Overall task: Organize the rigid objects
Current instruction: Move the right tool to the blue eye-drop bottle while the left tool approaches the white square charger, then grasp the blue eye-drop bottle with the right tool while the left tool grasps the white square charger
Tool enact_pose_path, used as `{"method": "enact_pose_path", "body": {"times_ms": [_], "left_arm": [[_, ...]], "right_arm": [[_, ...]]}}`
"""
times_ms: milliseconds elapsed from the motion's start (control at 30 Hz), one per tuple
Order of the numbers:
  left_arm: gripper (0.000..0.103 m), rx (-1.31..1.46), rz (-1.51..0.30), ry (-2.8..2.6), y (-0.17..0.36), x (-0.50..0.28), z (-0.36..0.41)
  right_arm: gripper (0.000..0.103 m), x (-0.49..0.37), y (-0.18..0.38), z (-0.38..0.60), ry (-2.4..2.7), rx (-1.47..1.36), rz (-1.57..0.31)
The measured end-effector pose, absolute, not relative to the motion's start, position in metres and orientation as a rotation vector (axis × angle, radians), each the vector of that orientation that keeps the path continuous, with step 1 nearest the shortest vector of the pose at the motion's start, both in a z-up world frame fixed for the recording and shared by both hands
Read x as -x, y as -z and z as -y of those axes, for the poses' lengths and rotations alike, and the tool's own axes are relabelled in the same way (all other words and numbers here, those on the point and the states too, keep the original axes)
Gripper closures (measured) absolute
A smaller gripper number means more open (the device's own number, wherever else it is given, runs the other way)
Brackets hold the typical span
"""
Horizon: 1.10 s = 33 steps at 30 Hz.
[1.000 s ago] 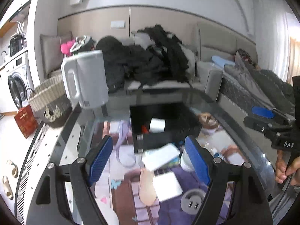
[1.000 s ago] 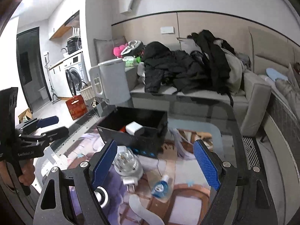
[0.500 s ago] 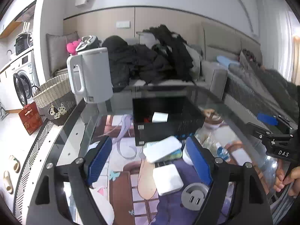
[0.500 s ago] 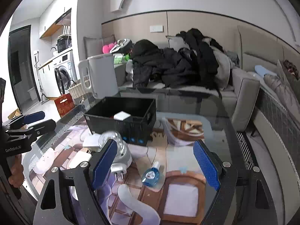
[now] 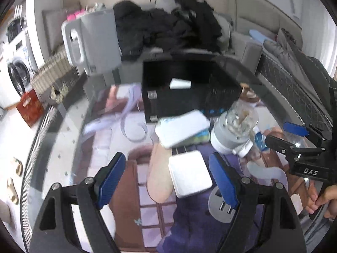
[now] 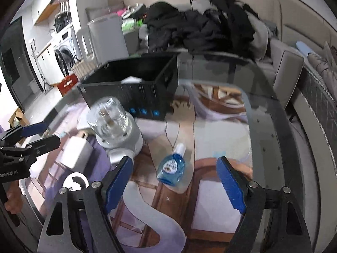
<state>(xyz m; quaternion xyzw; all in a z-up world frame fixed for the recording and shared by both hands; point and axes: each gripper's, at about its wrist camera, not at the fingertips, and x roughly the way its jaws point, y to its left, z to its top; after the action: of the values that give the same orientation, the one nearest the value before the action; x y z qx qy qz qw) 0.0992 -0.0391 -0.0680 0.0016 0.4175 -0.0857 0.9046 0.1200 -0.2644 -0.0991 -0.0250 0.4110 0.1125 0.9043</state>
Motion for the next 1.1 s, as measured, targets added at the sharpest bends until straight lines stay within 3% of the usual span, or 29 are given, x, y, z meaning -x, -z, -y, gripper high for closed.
{"method": "enact_pose_path", "body": {"times_ms": [333, 933, 1033, 1100], "left_arm": [[0.021, -0.014, -0.981, 0.177, 0.089, -0.108, 0.045], [0.021, -0.062, -1.088, 0.206, 0.107, -0.126, 0.067], [0.023, -0.059, -1.095, 0.206, 0.108, -0.129, 0.066], [0.030, -0.058, -1.100, 0.199, 0.108, -0.130, 0.064]], "right_arm": [[0.029, -0.130, 0.115, 0.263, -0.237, 0.056, -0.920], [0.062, -0.140, 0.123, 0.251, -0.285, 0.074, -0.958], [0.066, -0.138, 0.123, 0.250, -0.289, 0.079, -0.957], [0.066, -0.138, 0.123, 0.249, -0.294, 0.079, -0.960]]}}
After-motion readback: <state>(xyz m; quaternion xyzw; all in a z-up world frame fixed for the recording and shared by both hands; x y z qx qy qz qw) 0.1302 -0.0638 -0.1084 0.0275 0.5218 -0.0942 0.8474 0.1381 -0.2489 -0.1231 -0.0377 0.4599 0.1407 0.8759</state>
